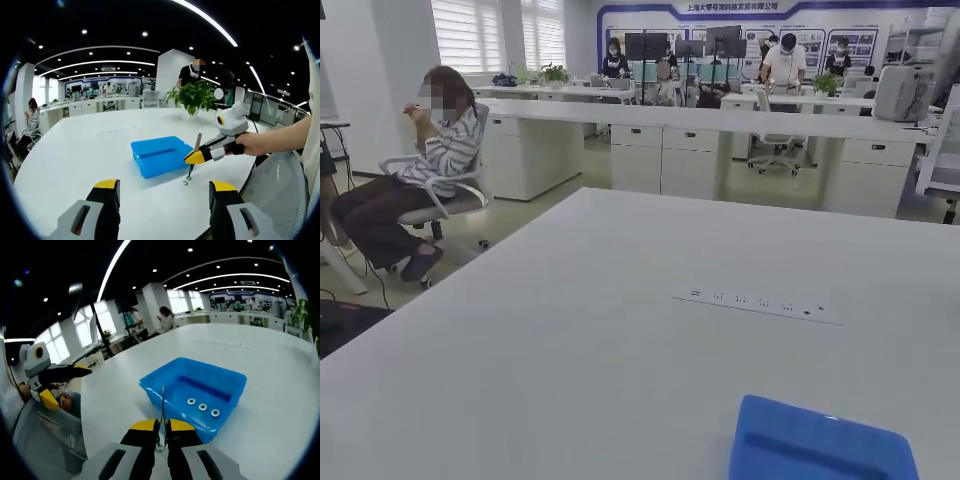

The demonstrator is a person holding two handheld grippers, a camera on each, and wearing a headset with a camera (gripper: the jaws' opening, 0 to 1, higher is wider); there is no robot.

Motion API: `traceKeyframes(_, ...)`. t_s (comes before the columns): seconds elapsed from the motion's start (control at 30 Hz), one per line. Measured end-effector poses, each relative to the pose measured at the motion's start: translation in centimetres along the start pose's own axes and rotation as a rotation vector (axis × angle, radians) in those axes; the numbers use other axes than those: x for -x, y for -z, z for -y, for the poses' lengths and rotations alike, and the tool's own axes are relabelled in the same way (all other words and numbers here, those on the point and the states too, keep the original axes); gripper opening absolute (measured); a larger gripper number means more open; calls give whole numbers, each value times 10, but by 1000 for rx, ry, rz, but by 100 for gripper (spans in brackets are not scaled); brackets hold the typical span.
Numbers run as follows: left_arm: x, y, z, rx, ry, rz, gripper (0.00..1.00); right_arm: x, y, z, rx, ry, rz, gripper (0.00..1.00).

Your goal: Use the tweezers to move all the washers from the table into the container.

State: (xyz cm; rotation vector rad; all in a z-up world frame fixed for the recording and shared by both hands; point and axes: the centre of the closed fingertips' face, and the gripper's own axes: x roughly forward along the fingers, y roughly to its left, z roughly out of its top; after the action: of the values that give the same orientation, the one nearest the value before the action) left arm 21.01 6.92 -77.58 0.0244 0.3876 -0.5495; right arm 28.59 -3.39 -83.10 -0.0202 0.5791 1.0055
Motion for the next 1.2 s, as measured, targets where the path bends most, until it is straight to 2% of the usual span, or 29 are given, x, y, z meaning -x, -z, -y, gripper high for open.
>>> traceKeyframes(0.1,0,0,0,2,0,-1,73,-1,1,-2,46,-5,-12,4)
traceKeyframes(0.3,0,0,0,2,1,-2,73,-1,-1,1,69,3,-15,4)
traceKeyframes(0.4,0,1,0,4,3,-3,73,-3,0,-1,67,-11,-20,4)
traceKeyframes(0.47,0,1,0,3,3,-3,73,-4,5,-1,78,-13,-39,4)
traceKeyframes(0.5,0,1,0,3,3,-4,73,-4,3,-2,83,-13,-27,5)
traceKeyframes(0.83,1,1,0,6,2,1,73,-5,5,-5,136,-11,-36,3)
traceKeyframes(0.97,1,0,0,5,2,1,73,-5,4,-4,130,-8,-38,3)
traceKeyframes(1.2,1,0,0,7,0,3,73,-4,3,0,67,8,-26,3)
